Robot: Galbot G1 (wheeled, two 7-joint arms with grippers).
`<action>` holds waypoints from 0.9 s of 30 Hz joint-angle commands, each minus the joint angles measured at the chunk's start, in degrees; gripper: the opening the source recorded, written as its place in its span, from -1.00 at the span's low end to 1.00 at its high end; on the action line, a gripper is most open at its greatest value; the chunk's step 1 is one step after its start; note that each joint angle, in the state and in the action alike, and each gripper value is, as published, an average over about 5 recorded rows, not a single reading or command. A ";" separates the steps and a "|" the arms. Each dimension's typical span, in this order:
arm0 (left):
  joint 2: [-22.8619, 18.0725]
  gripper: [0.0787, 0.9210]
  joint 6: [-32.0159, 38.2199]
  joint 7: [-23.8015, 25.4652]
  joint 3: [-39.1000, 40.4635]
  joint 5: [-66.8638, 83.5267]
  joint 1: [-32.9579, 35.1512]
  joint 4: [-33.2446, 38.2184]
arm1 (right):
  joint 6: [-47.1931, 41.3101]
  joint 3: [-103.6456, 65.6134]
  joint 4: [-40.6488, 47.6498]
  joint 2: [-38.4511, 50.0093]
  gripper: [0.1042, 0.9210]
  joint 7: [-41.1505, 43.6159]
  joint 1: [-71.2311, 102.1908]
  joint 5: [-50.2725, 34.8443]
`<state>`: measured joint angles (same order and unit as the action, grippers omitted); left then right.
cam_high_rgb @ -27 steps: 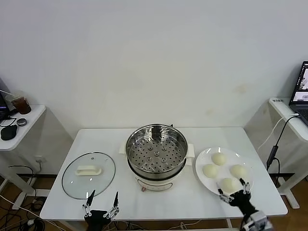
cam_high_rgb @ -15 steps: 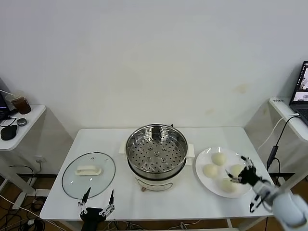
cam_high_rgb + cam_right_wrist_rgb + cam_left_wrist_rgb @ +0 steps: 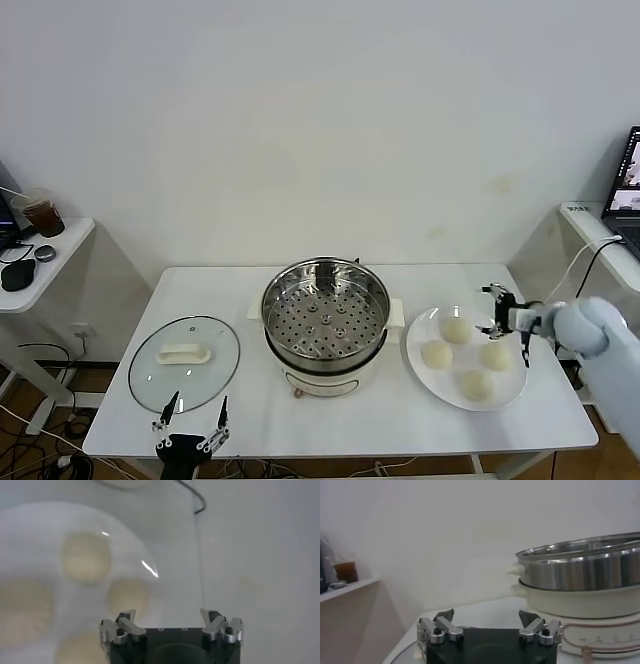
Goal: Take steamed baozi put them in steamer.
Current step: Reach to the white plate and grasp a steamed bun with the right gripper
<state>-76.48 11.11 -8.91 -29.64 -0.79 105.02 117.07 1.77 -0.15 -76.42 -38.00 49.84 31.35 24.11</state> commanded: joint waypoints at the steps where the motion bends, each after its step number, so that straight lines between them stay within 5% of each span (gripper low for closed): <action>1: -0.06 0.77 0.24 0.10 -1.12 0.01 0.01 0.13 | 0.66 22.37 12.64 -0.38 0.76 14.56 -21.76 -0.55; 10: -0.16 0.77 0.51 0.32 -1.73 0.54 -0.44 0.10 | -5.14 28.75 17.94 -4.76 0.76 13.78 -24.28 -8.57; 27: -0.39 0.77 1.44 0.70 -2.43 0.31 -0.47 -0.09 | -3.18 29.36 28.08 -14.35 0.76 11.67 -24.50 -3.22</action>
<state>-76.80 12.43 -8.26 -32.06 -0.41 104.59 117.04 -1.24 26.84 -53.35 -48.71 60.74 8.79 19.74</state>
